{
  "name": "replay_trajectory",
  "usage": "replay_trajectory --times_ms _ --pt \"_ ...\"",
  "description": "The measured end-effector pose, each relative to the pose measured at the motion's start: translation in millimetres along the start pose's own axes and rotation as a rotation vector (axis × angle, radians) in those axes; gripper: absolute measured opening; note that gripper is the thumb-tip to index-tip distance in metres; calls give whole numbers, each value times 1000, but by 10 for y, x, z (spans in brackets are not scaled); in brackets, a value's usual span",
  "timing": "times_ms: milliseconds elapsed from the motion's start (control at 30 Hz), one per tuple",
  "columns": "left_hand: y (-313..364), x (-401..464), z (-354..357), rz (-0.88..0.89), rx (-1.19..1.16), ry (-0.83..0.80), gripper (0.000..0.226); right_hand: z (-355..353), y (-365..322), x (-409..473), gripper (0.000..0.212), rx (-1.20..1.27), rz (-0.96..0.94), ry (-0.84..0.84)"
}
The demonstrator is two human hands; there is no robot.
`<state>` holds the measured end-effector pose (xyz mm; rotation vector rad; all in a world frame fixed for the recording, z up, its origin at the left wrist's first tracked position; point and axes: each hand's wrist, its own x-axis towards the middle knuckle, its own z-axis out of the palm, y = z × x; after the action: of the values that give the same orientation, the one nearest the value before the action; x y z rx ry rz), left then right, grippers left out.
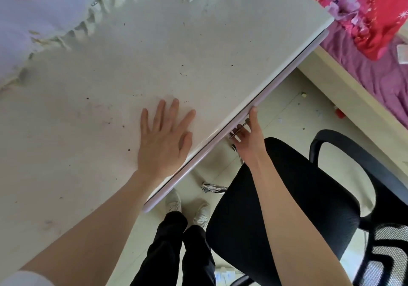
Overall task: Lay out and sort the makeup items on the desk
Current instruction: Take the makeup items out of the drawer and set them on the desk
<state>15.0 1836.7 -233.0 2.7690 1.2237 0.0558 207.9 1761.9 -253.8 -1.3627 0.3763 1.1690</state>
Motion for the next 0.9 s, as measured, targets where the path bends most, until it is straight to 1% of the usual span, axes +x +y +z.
replay_trajectory --times_ms 100,233,300,500,633,767,900 --pt "1 -1 9 5 4 -6 48 -42 0 -3 37 -34 -21 3" --pt "-3 -1 5 -7 14 -29 49 -121 12 -20 48 -109 -41 -7" --pt "-8 -2 -5 -12 15 -50 50 -183 20 -49 49 -140 -54 -21" --pt "4 7 -31 -15 -4 -67 51 -413 28 -112 35 -135 -82 -13" --pt "1 -5 -31 -16 2 -66 51 -585 37 -180 35 -136 -96 13" --pt "10 7 -25 -17 15 -65 51 -780 28 -269 26 -78 -98 13" --pt "8 -1 -33 -10 42 -66 52 -814 25 -325 23 -42 -105 37"
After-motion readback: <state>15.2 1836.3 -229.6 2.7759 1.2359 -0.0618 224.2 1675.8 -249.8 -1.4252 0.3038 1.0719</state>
